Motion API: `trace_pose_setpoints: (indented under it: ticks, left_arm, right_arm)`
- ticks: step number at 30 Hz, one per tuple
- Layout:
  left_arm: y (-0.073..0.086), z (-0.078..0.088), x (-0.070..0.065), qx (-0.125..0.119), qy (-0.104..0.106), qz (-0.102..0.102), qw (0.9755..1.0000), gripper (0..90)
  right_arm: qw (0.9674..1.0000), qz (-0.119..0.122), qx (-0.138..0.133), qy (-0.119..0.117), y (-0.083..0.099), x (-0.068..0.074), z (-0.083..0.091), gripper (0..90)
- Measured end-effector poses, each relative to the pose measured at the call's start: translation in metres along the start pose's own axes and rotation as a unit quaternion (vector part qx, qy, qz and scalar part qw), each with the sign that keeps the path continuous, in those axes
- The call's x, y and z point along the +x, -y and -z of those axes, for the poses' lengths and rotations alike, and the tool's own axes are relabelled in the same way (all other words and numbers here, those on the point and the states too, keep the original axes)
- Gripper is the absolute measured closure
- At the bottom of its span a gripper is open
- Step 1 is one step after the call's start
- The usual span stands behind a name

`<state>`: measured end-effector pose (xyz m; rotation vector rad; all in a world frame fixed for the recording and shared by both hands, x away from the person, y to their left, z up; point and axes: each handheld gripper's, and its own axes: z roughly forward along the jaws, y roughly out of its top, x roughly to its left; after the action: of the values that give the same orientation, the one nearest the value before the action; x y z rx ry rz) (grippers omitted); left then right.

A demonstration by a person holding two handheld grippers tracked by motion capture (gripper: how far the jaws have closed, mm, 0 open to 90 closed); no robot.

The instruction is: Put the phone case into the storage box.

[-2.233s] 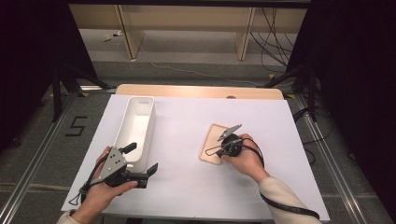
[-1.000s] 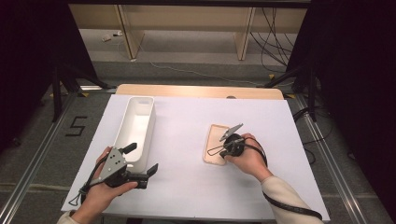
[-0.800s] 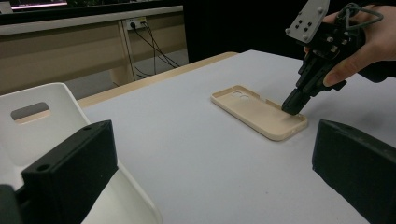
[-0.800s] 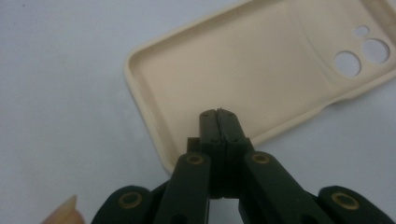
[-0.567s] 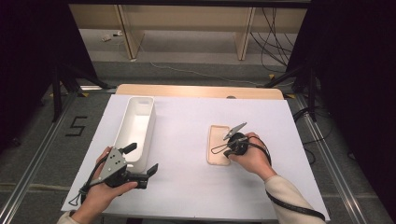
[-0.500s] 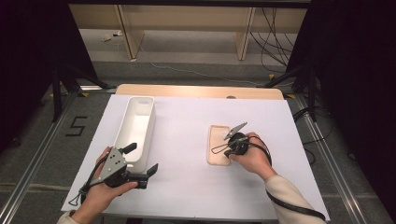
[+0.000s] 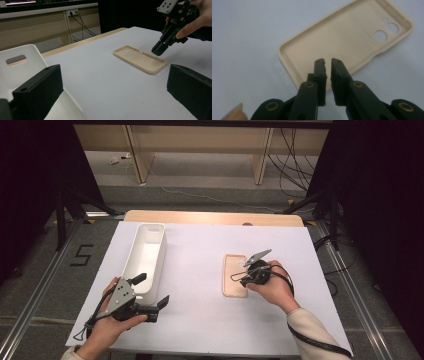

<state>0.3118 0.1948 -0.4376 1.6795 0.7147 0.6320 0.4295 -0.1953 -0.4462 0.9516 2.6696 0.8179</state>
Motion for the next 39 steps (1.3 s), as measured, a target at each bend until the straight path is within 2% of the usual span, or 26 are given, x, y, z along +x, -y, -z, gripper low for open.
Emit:
trace_pose_setpoints:
  ticks: [1,2,3,4,5,6,7,10,11,12,15,18,21,22,24,25,27,28,29,31,34,37,39]
  left_arm:
    - [0.000,0.000,0.000,0.000,-0.001,0.001,1.0000,0.0]
    - [0.000,0.000,0.001,0.000,-0.001,-0.002,1.0000,0.0]
    - [0.000,0.000,0.001,0.000,-0.002,-0.002,1.0000,0.0]
    - [0.000,0.000,0.000,0.000,-0.003,0.000,1.0000,0.0]
    - [-0.001,0.000,0.000,-0.001,-0.003,0.001,1.0000,0.0]
    - [-0.001,0.000,0.000,-0.001,-0.003,0.002,1.0000,0.0]
    - [-0.001,0.000,0.000,0.000,-0.003,0.000,1.0000,0.0]
    - [0.000,0.000,0.000,0.000,-0.003,0.000,1.0000,0.0]
    - [0.000,0.000,0.000,-0.001,-0.003,0.002,1.0000,0.0]
    - [0.000,0.000,0.001,-0.001,-0.003,0.000,1.0000,0.0]
    - [0.000,0.001,0.001,0.000,-0.004,0.002,1.0000,0.0]
    - [0.000,0.001,0.001,0.000,-0.005,0.002,1.0000,0.0]
    - [0.000,0.000,0.001,0.000,-0.004,-0.001,1.0000,0.0]
    - [0.000,0.000,0.001,0.000,-0.004,-0.001,1.0000,0.0]
    - [0.000,0.001,0.001,0.000,-0.004,0.000,1.0000,0.0]
    - [0.000,0.000,0.001,0.000,-0.004,0.002,1.0000,0.0]
    - [0.000,0.000,0.001,-0.001,-0.004,0.003,1.0000,0.0]
    - [0.000,0.000,0.001,-0.001,-0.004,0.003,1.0000,0.0]
    - [0.000,0.000,0.001,-0.001,-0.004,0.002,1.0000,0.0]
    - [0.000,0.001,0.001,-0.002,-0.004,-0.001,1.0000,0.0]
    - [-0.001,0.000,0.000,-0.007,-0.002,0.001,1.0000,0.0]
    - [-0.001,0.000,0.000,-0.006,-0.003,0.003,1.0000,0.0]
    - [-0.001,-0.001,0.000,-0.009,0.000,0.004,1.0000,0.0]
  right_arm:
    - [1.0000,-0.003,-0.007,-0.001,0.000,-0.001,0.005,77.6]
    - [0.9994,-0.006,-0.033,0.000,0.001,-0.001,0.008,74.4]
    - [0.9989,-0.007,-0.047,-0.002,0.002,-0.001,0.013,71.2]
    - [0.9975,0.005,-0.071,-0.007,0.005,-0.004,0.018,67.1]
    - [0.9952,0.003,-0.097,-0.008,0.007,-0.004,0.022,62.3]
    - [0.9941,-0.005,-0.108,-0.012,0.009,-0.004,0.027,56.5]
    - [0.9914,-0.006,-0.130,-0.013,0.011,-0.004,0.031,50.8]
    - [0.9797,-0.016,-0.200,-0.010,0.017,-0.004,0.042,35.1]
    - [0.9754,-0.017,-0.220,-0.007,0.019,-0.004,0.046,32.2]
    - [0.9695,-0.015,-0.245,-0.006,0.021,-0.003,0.051,31.4]
    - [0.9601,-0.019,-0.279,-0.001,0.024,-0.001,0.065,26.8]
    - [0.9464,-0.018,-0.322,0.010,0.026,-0.001,0.079,24.1]
    - [0.9366,-0.028,-0.349,0.012,0.028,-0.001,0.092,22.8]
    - [0.9368,-0.026,-0.348,0.015,0.029,-0.002,0.097,22.2]
    - [0.9327,-0.024,-0.359,0.026,0.030,-0.003,0.103,21.6]
    - [0.9322,-0.021,-0.360,0.034,0.030,-0.003,0.107,21.5]
    - [0.9342,-0.019,-0.355,0.034,0.031,-0.005,0.112,21.0]
    - [0.9297,-0.017,-0.366,0.043,0.031,-0.006,0.112,21.0]
    - [0.9315,-0.018,-0.361,0.040,0.031,-0.006,0.113,21.0]
    - [0.9326,-0.017,-0.358,0.042,0.032,-0.006,0.114,21.0]
    - [0.9325,0.006,-0.357,0.054,0.030,-0.006,0.112,21.4]
    - [0.9337,0.007,-0.354,0.053,0.028,-0.005,0.113,21.5]
    - [0.9333,0.010,-0.355,0.055,0.027,-0.005,0.113,21.7]
